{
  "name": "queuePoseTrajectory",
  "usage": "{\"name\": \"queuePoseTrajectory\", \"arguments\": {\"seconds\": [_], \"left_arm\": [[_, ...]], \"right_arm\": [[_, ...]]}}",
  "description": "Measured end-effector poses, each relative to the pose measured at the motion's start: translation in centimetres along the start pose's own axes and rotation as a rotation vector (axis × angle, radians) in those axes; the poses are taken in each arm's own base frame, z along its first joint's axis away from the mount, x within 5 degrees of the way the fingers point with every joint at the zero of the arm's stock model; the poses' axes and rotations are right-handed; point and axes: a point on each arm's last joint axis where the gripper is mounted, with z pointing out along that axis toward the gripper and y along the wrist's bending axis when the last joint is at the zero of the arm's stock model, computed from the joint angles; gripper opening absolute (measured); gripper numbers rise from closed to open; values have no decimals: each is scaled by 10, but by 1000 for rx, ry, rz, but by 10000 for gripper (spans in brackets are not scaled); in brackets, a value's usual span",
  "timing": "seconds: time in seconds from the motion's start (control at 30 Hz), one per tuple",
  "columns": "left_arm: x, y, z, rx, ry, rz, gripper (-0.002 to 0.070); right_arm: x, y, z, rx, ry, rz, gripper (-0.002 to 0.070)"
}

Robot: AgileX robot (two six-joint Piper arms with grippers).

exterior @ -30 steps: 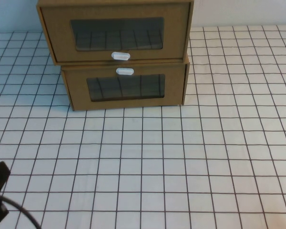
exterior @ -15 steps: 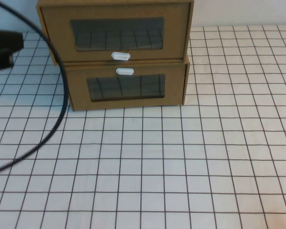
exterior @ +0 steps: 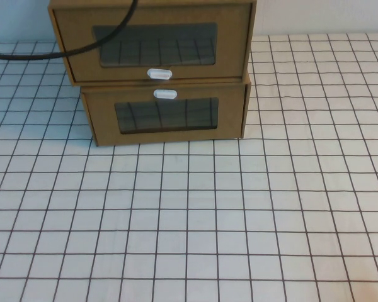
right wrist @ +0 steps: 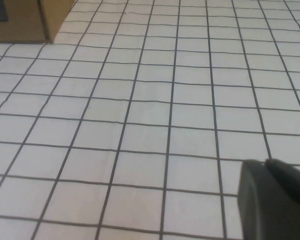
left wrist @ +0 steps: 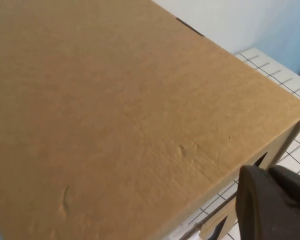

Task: Open the shoe box
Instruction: 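Pull the top drawer of the cardboard box fully open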

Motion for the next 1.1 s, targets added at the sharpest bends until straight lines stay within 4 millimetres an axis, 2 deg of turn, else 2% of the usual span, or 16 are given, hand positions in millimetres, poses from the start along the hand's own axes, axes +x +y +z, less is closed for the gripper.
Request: {"name": "queuePoseTrajectory", "arguments": {"seconds": [0.2,0.37,0.63,0.93,1.1], "left_arm": [[-1,15,43,67,59,-13,-2],[-3,25,63,94,80,-19,-2],[-6,10,85,136,103,36,-2],[12,17,107,140,190,23,-2],[11,17,108,137,187,10,-2]], "right_arm": [[0,-4,0,39,4,-91,-14],[0,-4,0,47,5,-111,-14],[-3,-4,0,48,-30,-109,-14],[-21,1,-2,-41,-232,219,-14],[-27,1,-4,-79,-295,414,-14]]}}
